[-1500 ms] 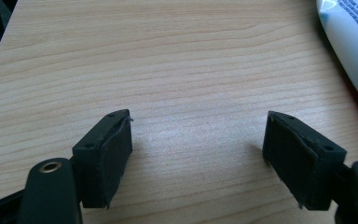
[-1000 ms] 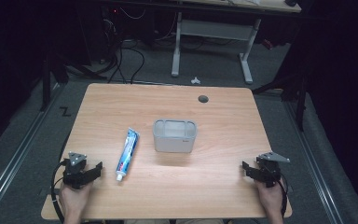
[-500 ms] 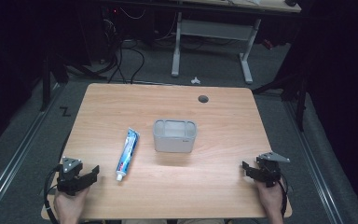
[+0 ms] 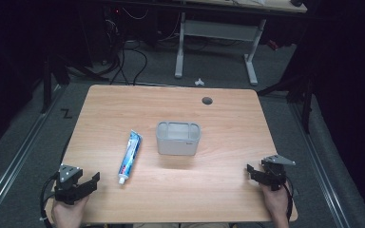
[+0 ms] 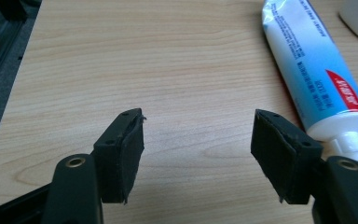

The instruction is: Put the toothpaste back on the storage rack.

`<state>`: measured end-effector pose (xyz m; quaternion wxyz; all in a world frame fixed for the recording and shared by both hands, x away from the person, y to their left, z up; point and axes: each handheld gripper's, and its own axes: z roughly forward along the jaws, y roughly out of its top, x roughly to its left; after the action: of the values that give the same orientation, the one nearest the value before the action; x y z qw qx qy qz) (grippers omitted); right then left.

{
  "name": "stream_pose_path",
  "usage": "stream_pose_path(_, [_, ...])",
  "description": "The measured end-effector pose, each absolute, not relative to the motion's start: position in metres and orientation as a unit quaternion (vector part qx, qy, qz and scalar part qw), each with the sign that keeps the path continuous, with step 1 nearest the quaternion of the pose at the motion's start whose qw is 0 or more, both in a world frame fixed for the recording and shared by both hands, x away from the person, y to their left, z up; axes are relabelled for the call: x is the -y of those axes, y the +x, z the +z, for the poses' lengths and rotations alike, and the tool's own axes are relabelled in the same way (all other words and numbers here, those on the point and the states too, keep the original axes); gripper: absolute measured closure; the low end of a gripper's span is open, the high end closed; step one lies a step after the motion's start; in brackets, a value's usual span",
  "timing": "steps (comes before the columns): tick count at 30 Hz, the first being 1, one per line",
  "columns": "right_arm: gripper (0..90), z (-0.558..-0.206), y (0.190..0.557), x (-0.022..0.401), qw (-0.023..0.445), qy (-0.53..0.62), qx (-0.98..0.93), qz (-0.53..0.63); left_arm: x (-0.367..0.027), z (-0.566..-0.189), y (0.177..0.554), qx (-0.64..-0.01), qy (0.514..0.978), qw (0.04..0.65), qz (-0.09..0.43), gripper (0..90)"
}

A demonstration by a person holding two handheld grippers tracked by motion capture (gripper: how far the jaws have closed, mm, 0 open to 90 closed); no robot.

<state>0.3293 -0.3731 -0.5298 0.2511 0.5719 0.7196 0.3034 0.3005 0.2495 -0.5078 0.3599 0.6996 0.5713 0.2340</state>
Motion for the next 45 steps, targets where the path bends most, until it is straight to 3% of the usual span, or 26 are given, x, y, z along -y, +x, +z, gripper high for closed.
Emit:
stream_pose_path(20, [31.5,-0.530,0.329,0.373,0.250,0.568,-0.723,0.304,-0.212,-0.485,0.293,-0.522,0.733,0.380,0.213,37.1])
stream_pose_path(28, [31.4,-0.530,0.329,0.373,0.250,0.567,-0.723,0.304,-0.198,-0.480,0.306,-0.515,0.743,0.379,0.195,33.0])
stream_pose_path(45, [31.2,-0.530,0.329,0.373,0.249,0.567,-0.723,0.304,-0.172,-0.469,0.337,-0.491,0.770,0.357,0.194,35.9])
